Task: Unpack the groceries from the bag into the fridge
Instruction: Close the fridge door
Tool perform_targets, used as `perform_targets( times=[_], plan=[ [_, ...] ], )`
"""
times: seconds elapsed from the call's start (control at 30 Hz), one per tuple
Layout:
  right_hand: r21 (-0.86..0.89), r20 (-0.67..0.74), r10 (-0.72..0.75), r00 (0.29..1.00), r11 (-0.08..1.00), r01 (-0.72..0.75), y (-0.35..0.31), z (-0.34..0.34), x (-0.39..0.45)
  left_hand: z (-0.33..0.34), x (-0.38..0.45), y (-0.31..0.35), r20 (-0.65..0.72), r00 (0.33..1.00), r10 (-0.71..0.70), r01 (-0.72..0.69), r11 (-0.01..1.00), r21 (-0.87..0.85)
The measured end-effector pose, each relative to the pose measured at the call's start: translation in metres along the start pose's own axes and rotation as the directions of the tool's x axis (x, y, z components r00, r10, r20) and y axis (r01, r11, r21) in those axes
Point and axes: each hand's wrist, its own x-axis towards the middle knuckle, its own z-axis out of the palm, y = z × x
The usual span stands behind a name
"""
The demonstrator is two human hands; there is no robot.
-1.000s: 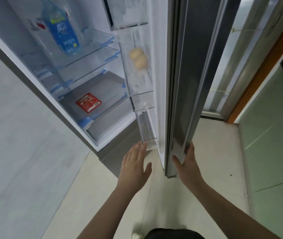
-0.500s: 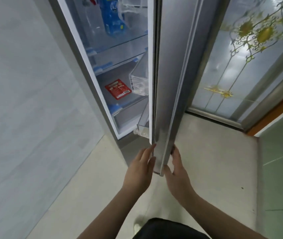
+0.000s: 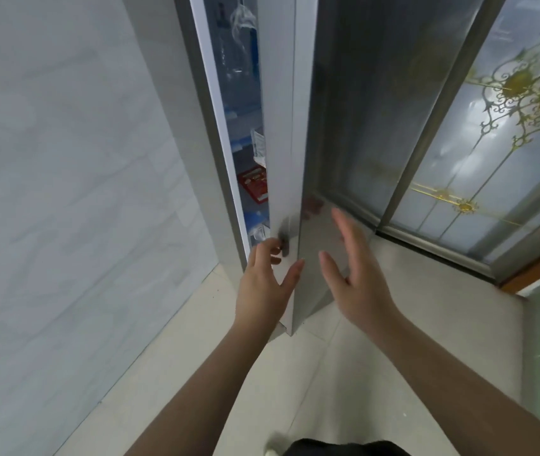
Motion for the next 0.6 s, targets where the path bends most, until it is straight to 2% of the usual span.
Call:
perform_targets(
  times=[0.07, 0.17, 0.27, 0.4, 0.6],
  plan=[
    [-0.068, -0.056, -0.114, 0.992, 0.992, 0.11, -0.004, -0.002, 0.018, 0.0, 0.004, 0.007, -0.05, 0.999, -0.003, 0.003, 1.0, 0.001],
    [-0.106, -0.171, -0.216, 0.961, 0.974, 0.2, -0.002, -0.011, 0.038, 0.006, -0.002, 0.014, -0.054, 0.998, 0.041, -0.039, 0.999, 0.038],
    [-0.114, -0.215, -0.32, 0.923, 0.947, 0.301, 0.01, -0.02, 0.05, 0.015, -0.013, 0.02, -0.066, 0.997, 0.047, -0.044, 0.998, 0.054],
    [-0.177, -0.155, -0.468, 0.87, 0.879, 0.442, 0.035, -0.025, 0.067, 0.025, -0.021, 0.031, -0.174, 0.984, 0.04, -0.031, 0.998, 0.058],
    [-0.285, -0.016, -0.62, 0.784, 0.754, 0.591, 0.07, -0.02, 0.087, 0.039, -0.022, 0.032, -0.315, 0.948, -0.054, 0.067, 0.997, 0.029]
  ],
)
